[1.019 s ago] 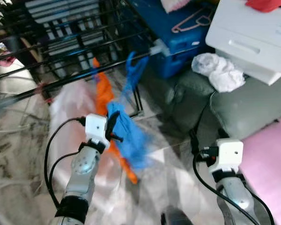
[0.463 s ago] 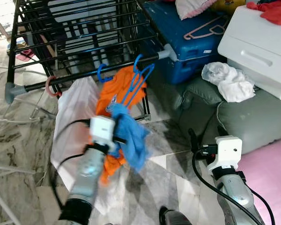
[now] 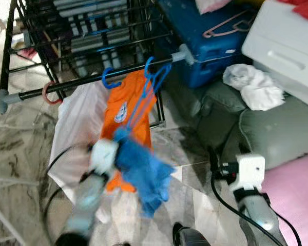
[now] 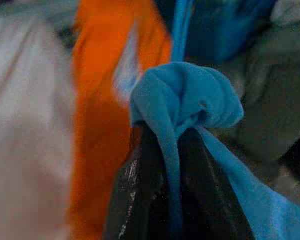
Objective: Hang hanger
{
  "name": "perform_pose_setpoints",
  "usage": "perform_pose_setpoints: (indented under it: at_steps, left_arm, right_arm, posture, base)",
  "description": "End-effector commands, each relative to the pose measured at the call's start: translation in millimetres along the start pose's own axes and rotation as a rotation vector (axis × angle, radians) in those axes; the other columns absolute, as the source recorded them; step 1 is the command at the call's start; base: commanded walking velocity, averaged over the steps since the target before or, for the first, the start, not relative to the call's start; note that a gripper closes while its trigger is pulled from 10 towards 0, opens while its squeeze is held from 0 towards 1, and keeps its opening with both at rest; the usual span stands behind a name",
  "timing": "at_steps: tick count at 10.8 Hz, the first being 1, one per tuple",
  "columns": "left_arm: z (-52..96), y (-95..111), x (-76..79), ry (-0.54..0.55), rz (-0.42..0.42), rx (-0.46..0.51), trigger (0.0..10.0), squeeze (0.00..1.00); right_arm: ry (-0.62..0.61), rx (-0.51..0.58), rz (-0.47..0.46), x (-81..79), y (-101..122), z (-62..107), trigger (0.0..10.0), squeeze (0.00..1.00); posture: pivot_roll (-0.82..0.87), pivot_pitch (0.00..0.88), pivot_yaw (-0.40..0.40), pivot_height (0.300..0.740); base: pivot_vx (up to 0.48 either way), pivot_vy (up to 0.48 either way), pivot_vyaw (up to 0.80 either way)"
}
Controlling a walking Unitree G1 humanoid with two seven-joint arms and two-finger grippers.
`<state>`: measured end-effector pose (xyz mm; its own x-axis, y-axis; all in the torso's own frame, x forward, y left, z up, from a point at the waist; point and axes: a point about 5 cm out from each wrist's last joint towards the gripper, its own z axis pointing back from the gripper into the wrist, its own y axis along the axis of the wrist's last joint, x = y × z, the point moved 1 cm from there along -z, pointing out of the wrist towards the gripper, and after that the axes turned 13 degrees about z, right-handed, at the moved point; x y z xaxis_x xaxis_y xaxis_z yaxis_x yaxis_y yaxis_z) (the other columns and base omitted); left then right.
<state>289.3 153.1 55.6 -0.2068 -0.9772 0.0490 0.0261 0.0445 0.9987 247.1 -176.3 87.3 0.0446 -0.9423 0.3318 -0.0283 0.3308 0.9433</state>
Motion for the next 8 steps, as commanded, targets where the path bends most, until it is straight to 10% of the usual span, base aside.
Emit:
perform_pose_setpoints:
  at_steps: [1, 8]
  left_arm:
    - [5.4, -3, -8.3, 0.031, -0.026, -0.003, 10.0, 0.0]
    - [19.1, -32, -32.4, 0.118, 0.015, -0.093, 10.0, 0.0]
  right_arm:
    - [0.02, -0.018, -0.006, -5.1, -5, 4.0, 10.0, 0.0]
    - [0.061, -0.028, -0.008, -10.4, -12, -4.0, 10.0, 0.0]
  posture:
    - [-0.19, 0.193, 0.059, 0.74]
    - [-0.14, 0.188, 0.045, 0.74]
  base:
    - [0.0, 0.0, 0.0]
    - [0.0, 0.119, 0.0]
